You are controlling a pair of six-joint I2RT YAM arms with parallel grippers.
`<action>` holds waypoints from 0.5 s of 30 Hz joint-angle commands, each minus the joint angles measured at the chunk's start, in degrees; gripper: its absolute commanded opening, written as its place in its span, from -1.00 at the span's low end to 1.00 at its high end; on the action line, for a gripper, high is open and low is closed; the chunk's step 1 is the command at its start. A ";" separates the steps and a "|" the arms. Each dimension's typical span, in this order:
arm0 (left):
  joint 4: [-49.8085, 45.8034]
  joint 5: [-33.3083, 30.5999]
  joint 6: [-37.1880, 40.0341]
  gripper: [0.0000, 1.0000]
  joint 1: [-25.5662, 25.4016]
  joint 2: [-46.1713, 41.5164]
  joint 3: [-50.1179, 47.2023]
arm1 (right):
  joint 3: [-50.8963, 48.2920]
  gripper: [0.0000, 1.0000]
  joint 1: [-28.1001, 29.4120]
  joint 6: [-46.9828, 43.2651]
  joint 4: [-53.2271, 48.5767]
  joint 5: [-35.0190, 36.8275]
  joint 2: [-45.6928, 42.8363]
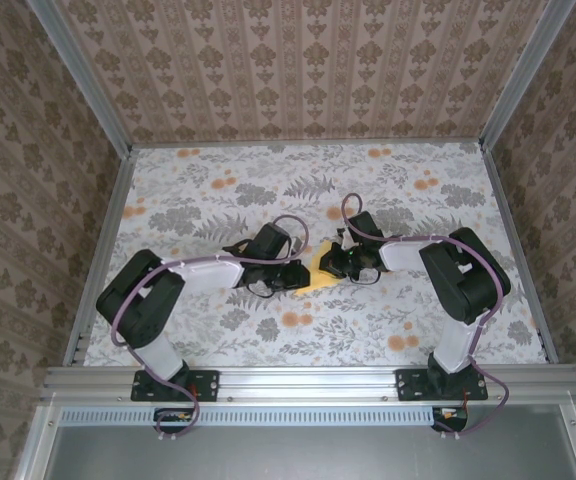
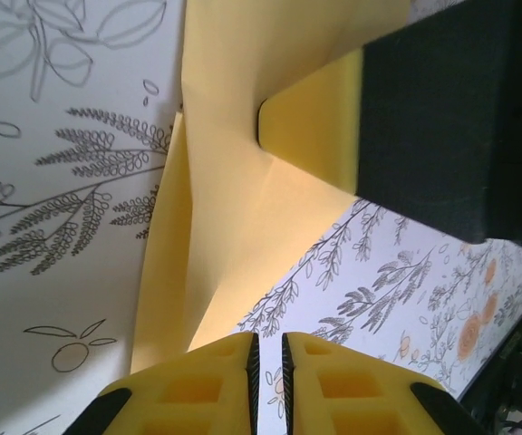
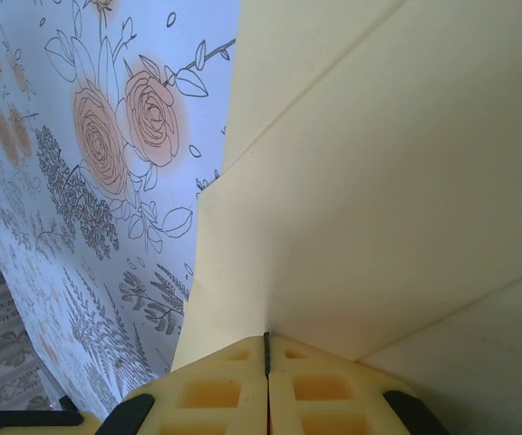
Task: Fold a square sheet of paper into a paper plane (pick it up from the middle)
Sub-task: Fourth fold the wing at the center of the table.
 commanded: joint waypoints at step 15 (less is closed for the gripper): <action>0.51 -1.38 -0.93 -0.72 1.49 3.33 -4.05 | -0.49 -0.85 -0.71 -0.13 -4.09 3.68 3.30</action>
